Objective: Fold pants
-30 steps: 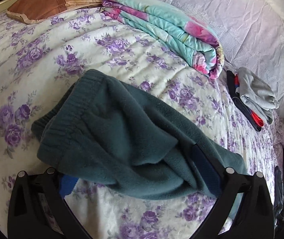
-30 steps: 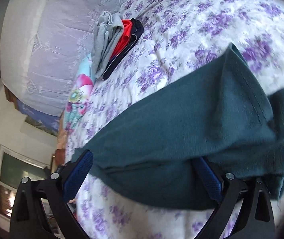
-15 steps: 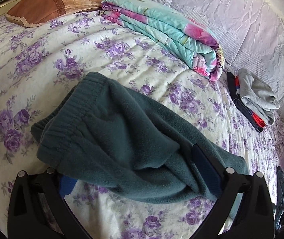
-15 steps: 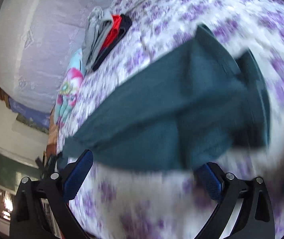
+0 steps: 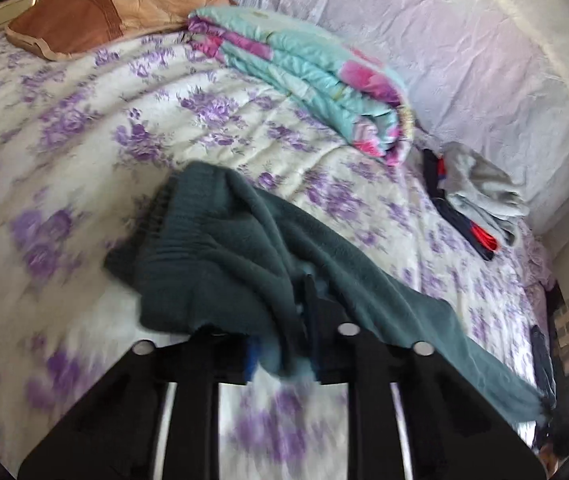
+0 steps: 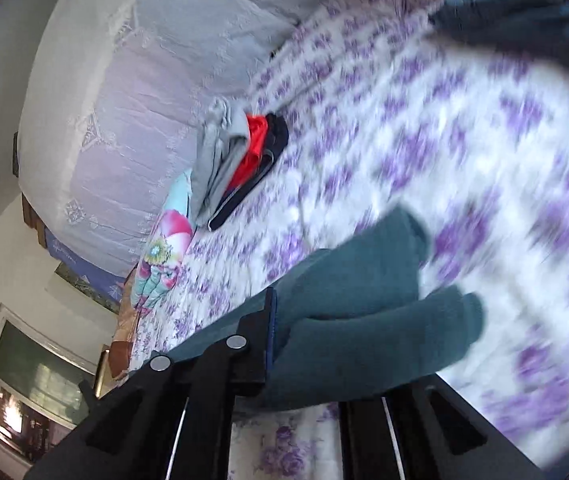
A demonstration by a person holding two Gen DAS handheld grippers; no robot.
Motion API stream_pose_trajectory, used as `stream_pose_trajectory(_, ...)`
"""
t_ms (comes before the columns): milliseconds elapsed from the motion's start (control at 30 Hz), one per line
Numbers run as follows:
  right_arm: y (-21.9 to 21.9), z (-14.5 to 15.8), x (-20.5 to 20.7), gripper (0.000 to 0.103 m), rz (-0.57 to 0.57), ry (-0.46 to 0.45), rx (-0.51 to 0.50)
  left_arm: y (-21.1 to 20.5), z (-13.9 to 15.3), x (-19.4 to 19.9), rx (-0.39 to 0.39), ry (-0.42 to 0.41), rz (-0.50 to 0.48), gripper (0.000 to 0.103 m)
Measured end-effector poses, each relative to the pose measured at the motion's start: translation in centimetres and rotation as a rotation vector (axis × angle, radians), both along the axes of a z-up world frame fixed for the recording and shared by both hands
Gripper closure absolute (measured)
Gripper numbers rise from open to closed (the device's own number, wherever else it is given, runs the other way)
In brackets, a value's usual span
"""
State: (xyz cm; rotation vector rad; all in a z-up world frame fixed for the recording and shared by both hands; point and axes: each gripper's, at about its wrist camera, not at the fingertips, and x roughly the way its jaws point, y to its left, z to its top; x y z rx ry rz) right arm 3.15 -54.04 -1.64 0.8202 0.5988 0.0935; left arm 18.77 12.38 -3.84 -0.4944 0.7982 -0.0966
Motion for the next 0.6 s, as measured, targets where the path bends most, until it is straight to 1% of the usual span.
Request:
stream_pose_trajectory(33, -1.2, 1.3, -0.7, 0.095, -0.028, -0.011, -0.049, -0.2, 0.2, -1.0, -0.010, -0.006, -0.017, 0.089)
stream_pose_trajectory(100, -3.5, 2.4, -1.8, 0.095, -0.078, -0.010, -0.096, -0.7, 0.5, -2.9, -0.044, 0.000, -0.059, 0.089)
stream_pose_trajectory(167, -5.6, 2.2, -2.4, 0.095, -0.092, 0.018, -0.100, -1.3, 0.2, -4.8, -0.068, 0.021, -0.093, 0.089)
stream_pose_trajectory(200, -6.2, 1.6, -2.5, 0.095, -0.086, 0.055, -0.123, -1.5, -0.1, -5.6, -0.066, 0.028, -0.101, 0.089)
stream_pose_trajectory(233, -6.3, 0.9, -2.5, 0.094, -0.076, 0.085, -0.143, -1.9, -0.6, -6.2, -0.049, 0.046, -0.110, 0.086)
stream_pose_trajectory(267, -6.3, -0.1, -2.5, 0.090, -0.065, 0.131, -0.160, -2.1, -1.1, -6.5, -0.025, 0.071, -0.117, 0.078)
stream_pose_trajectory(300, -6.2, -1.2, -2.9, 0.083, -0.063, 0.166, -0.157, -2.2, -1.5, -6.9, -0.010, 0.080, -0.113, 0.070)
stream_pose_trajectory(333, -6.4, -1.8, -3.2, 0.076, -0.061, 0.182, -0.144, -2.1, -1.6, -7.3, -0.009, 0.072, -0.109, 0.057)
stream_pose_trajectory(367, -6.4, -2.3, -3.8, 0.063, -0.063, 0.178, -0.128, -2.0, -1.5, -7.5, -0.008, 0.060, -0.106, 0.051)
stream_pose_trajectory(400, -6.5, -2.3, -4.5, 0.060, -0.072, 0.152, -0.116, -2.0, -1.3, -7.4, -0.008, 0.056, -0.103, 0.048)
stream_pose_trajectory(467, -6.3, -1.7, -5.6, 0.059, -0.081, 0.127, -0.129, -2.0, -1.2, -7.2, -0.033, 0.055, -0.102, 0.039)
stream_pose_trajectory(533, -5.8, -1.1, -6.8, 0.056, -0.087, 0.101, -0.149, -1.8, -1.4, -5.7, -0.079, 0.067, -0.097, 0.038)
stream_pose_trajectory(567, -5.7, -0.7, -7.3, 0.054, -0.087, 0.093, -0.154, -1.7, -1.8, -5.2, -0.096, 0.079, -0.088, 0.040)
stream_pose_trajectory(600, -5.6, -0.3, -7.9, 0.052, -0.083, 0.081, -0.153, -1.6, -2.1, -5.0, -0.112, 0.085, -0.079, 0.047)
